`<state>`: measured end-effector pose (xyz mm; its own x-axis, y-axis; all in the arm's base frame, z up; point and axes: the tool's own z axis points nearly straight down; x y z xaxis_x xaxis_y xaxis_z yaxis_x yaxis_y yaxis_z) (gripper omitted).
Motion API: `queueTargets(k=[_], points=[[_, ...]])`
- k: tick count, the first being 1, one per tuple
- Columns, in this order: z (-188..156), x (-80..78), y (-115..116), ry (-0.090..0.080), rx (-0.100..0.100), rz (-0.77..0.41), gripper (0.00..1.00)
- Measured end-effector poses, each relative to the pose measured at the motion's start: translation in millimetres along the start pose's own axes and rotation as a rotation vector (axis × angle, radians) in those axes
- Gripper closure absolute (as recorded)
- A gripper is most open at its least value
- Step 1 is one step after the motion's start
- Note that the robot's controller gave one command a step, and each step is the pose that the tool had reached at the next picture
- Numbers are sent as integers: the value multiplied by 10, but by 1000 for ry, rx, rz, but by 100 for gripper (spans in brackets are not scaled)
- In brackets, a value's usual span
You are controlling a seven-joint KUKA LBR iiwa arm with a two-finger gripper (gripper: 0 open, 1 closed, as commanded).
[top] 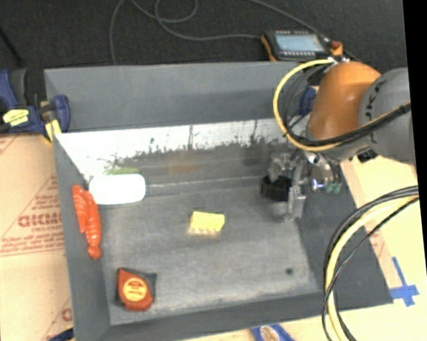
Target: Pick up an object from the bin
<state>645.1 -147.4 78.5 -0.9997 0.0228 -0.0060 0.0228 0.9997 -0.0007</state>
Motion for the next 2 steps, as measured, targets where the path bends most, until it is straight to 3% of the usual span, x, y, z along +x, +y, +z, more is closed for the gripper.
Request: queueTargets(k=[1, 2], points=[[-234, 61, -129, -2, 0, 158, 0], [-31, -18, -22, -8, 2, 0, 0]])
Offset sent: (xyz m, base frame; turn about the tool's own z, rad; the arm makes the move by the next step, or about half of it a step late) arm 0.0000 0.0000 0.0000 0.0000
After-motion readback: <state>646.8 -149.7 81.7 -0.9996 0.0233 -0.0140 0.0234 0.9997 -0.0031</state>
